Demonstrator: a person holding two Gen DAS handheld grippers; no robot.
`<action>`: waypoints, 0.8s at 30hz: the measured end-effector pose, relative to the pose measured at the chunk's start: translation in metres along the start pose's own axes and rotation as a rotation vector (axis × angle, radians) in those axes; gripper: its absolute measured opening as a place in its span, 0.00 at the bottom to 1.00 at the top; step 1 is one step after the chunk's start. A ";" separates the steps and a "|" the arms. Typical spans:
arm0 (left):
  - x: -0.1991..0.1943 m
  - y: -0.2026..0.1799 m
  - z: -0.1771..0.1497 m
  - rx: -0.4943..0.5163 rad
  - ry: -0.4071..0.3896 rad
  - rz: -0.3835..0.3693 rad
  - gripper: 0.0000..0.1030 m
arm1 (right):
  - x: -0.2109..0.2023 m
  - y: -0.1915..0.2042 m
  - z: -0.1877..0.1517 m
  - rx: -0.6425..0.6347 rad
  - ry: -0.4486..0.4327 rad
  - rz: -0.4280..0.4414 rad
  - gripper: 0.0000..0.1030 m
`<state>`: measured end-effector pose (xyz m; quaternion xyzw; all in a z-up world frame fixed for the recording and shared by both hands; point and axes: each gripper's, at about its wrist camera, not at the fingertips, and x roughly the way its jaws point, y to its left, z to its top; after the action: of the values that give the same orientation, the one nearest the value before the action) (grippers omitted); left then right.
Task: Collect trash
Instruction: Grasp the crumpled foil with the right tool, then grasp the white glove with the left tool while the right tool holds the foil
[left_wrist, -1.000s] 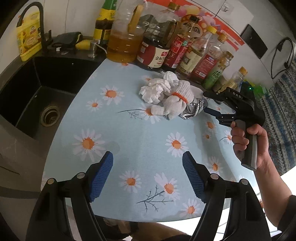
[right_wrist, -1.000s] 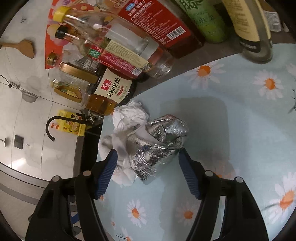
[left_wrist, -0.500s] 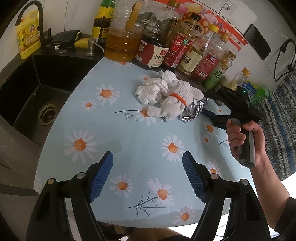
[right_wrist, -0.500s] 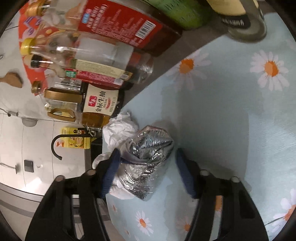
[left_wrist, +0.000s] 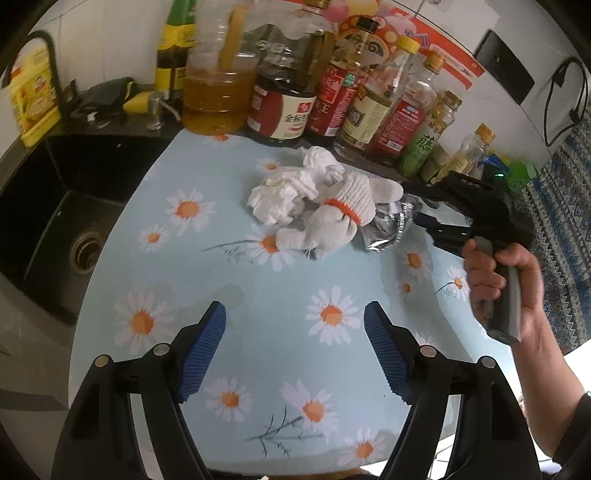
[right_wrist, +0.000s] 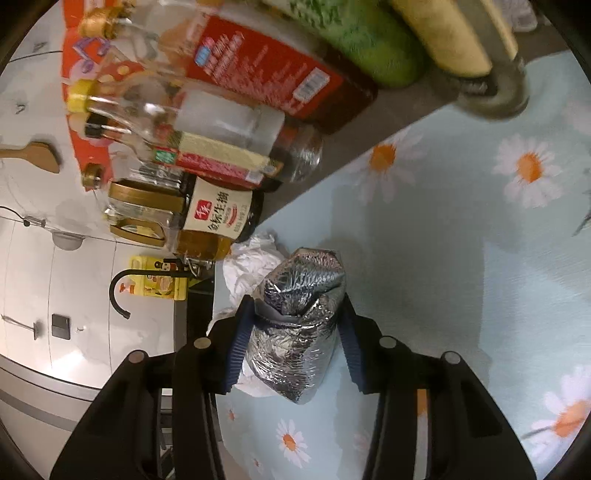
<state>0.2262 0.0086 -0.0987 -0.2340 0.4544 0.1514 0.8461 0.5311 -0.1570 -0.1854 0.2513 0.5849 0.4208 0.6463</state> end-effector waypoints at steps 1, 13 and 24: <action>0.005 -0.003 0.005 0.012 0.005 -0.002 0.73 | -0.006 -0.001 0.000 -0.005 -0.010 -0.007 0.45; 0.067 -0.055 0.057 0.233 0.046 -0.003 0.73 | -0.097 -0.025 -0.035 -0.001 -0.095 0.038 0.45; 0.117 -0.095 0.067 0.409 0.096 -0.002 0.73 | -0.129 -0.048 -0.085 0.026 -0.100 0.041 0.45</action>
<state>0.3811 -0.0310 -0.1401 -0.0649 0.5152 0.0442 0.8534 0.4660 -0.3046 -0.1708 0.2924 0.5520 0.4129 0.6628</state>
